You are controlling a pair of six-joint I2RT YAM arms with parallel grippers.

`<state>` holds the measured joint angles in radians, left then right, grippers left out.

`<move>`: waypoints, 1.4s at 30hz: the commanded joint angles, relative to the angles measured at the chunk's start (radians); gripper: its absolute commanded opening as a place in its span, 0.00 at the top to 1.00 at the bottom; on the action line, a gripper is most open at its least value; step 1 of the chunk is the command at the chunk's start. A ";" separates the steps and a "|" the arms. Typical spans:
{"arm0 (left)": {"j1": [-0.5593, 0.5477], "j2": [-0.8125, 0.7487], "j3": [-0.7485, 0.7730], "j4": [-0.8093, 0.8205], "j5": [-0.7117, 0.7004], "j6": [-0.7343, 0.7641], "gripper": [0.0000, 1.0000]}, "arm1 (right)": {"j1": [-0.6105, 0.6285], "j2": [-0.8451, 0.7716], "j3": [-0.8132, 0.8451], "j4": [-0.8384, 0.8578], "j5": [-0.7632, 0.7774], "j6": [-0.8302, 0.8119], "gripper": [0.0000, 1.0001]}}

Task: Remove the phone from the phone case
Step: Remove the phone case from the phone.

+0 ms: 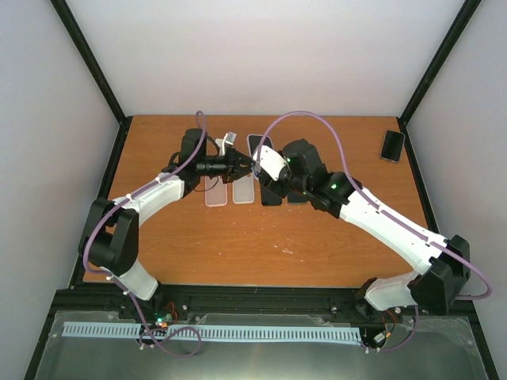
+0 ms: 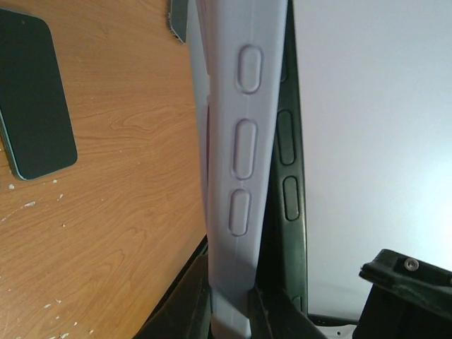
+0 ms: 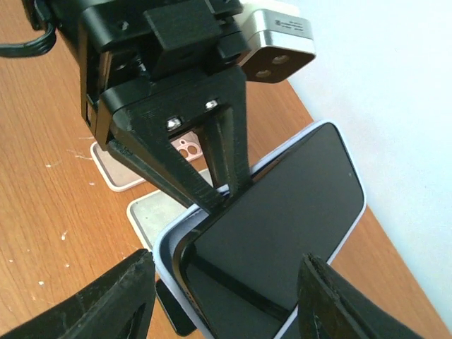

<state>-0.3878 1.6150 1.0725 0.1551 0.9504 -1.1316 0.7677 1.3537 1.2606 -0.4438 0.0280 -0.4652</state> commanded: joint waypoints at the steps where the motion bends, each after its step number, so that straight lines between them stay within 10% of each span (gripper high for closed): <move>1: 0.006 -0.009 0.057 0.076 0.042 -0.023 0.99 | 0.043 0.004 -0.017 0.067 0.123 -0.068 0.45; 31: 0.006 -0.038 0.017 0.157 0.119 -0.065 0.99 | 0.125 0.129 -0.207 0.516 0.611 -0.426 0.45; 42: 0.006 -0.052 0.005 0.154 0.122 -0.055 0.99 | 0.094 0.149 -0.167 0.558 0.623 -0.457 0.66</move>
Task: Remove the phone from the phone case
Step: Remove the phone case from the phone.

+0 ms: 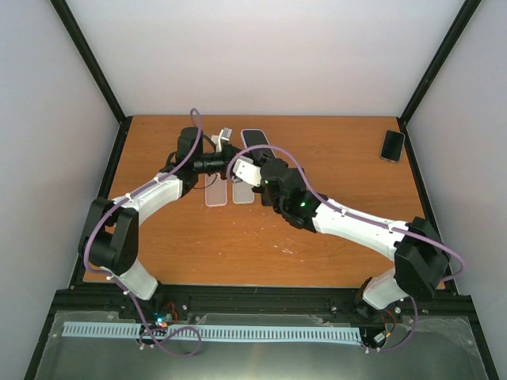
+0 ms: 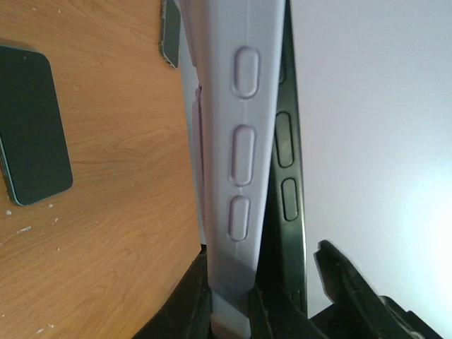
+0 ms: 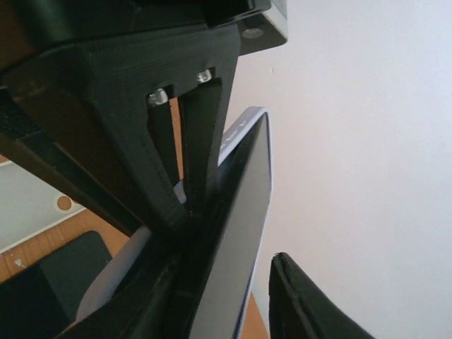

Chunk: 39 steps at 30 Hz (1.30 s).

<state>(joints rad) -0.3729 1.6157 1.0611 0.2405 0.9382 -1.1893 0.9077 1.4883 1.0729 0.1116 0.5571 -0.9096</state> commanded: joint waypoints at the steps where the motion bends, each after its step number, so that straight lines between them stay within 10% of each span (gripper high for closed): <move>1: -0.009 -0.052 0.017 0.066 0.132 0.005 0.99 | -0.046 0.012 0.026 -0.006 0.093 -0.008 0.71; 8: -0.009 -0.040 0.025 0.031 0.102 0.026 0.99 | -0.046 -0.022 0.068 -0.048 0.089 0.012 0.97; 39: 0.008 -0.011 0.093 -0.279 -0.286 0.273 0.99 | -0.113 -0.118 0.250 -0.330 -0.081 0.244 0.97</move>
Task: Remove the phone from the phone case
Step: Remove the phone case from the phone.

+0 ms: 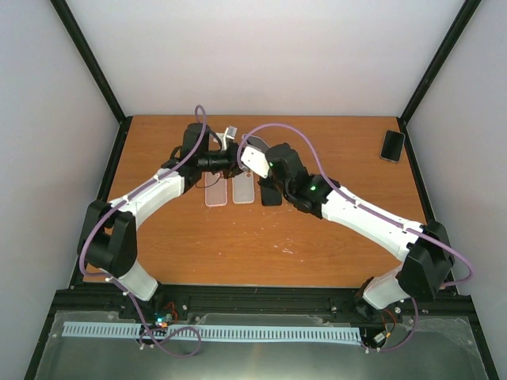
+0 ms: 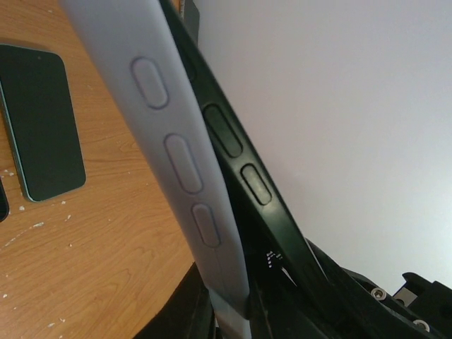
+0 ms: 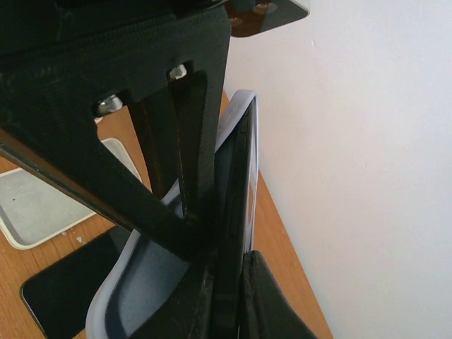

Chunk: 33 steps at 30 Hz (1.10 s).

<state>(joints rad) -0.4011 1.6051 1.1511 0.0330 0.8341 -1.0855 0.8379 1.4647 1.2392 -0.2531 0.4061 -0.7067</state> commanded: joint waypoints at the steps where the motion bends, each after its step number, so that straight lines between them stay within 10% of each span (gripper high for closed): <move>1: 0.037 -0.002 0.003 -0.074 -0.187 0.174 0.99 | -0.050 -0.097 0.086 0.029 0.065 0.048 0.97; 33: 0.041 -0.021 -0.029 -0.054 -0.253 0.254 0.99 | -0.206 -0.136 0.149 -0.040 -0.037 0.195 0.97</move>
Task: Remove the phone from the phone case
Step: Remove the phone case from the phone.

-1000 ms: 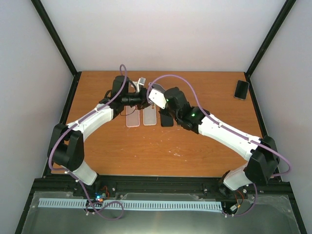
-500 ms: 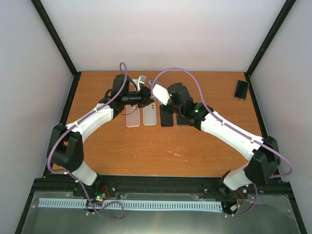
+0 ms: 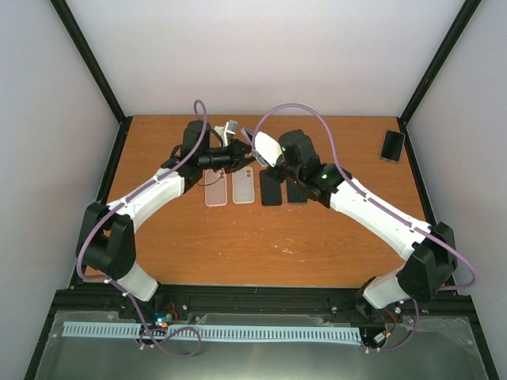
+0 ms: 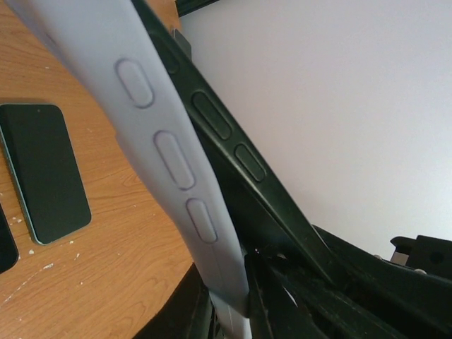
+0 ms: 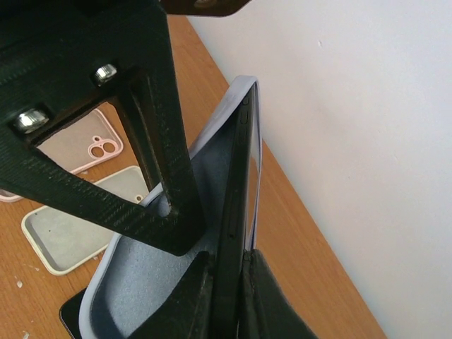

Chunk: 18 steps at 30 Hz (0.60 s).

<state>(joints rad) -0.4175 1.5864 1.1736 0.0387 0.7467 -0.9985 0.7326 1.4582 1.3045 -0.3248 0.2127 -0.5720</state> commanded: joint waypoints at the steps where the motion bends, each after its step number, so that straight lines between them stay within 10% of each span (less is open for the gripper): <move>1: 0.057 -0.003 -0.051 -0.060 -0.168 0.172 0.99 | -0.105 -0.131 0.085 0.032 0.148 0.066 0.97; 18: 0.058 -0.028 -0.073 -0.041 -0.197 0.210 0.99 | -0.192 -0.133 0.130 -0.021 0.061 0.161 0.97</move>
<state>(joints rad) -0.3557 1.5860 1.0859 -0.0280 0.5701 -0.8440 0.5430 1.3254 1.4204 -0.3523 0.2825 -0.4484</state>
